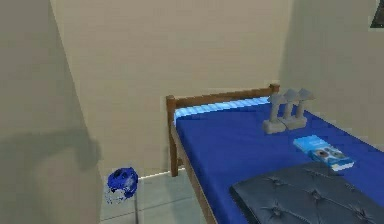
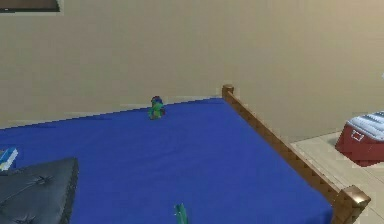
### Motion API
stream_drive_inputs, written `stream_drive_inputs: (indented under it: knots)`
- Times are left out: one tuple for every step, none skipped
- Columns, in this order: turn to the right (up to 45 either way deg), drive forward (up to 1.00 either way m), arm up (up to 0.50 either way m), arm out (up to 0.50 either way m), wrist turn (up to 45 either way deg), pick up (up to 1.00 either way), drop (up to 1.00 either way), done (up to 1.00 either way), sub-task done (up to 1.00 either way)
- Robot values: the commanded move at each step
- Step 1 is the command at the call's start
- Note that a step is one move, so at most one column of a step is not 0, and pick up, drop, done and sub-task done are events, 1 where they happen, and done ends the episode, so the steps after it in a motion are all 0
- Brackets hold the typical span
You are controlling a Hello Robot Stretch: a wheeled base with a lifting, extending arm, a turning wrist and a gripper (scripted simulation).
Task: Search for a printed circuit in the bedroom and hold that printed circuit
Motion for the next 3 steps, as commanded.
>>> stream_drive_inputs:
  knots:
    - [0.0,0.0,0.36,0.0,0.0,0.0,0.0,0.0,0.0]
    - [0.0,0.0,0.0,0.04,0.0,0.0,0.0,0.0,0.0]
    - [0.0,0.0,0.0,0.0,45.0,0.0,0.0,0.0,0.0]
